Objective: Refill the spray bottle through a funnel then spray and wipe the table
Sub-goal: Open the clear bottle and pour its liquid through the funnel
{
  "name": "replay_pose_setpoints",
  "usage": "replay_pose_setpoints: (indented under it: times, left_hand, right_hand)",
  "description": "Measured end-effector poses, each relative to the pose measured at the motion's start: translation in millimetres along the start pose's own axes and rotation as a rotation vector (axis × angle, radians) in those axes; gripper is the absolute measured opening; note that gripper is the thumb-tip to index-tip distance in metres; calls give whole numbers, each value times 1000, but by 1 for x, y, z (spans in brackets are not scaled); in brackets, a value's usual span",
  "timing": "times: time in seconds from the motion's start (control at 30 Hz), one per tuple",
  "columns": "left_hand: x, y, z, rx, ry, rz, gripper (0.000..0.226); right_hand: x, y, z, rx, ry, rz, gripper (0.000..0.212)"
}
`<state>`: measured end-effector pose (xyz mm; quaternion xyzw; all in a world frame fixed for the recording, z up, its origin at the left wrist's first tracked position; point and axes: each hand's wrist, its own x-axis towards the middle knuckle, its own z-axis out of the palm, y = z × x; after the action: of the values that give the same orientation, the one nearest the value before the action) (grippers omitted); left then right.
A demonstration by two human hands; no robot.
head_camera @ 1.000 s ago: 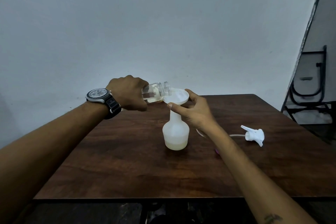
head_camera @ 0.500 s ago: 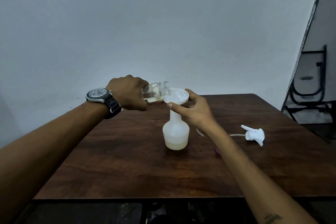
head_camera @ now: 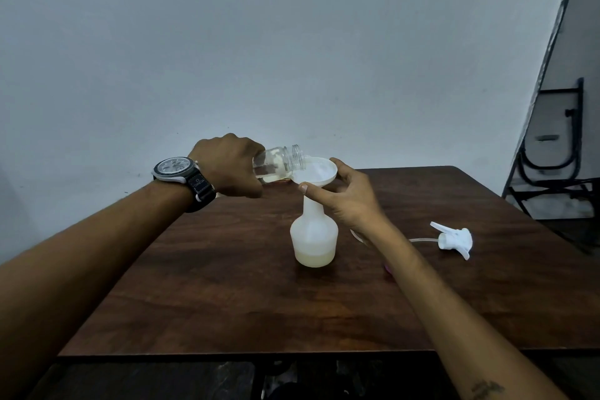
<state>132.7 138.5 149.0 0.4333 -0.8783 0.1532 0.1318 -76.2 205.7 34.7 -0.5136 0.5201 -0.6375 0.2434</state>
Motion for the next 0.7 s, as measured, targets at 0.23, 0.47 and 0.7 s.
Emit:
replay_pose_setpoints:
  times: [0.23,0.47,0.7]
  left_hand:
    - [0,0,0,8,3,-5,34]
    - [0,-1,1,-3,-6,-4,33]
    - [1,-1,1,0,-6,-4,34]
  right_hand:
    - [-4,-5,0,45,-16,-7,50]
    - [-3,-5,1,38,-4,0,59]
    - [-2,-2,1,35,2,-7,66]
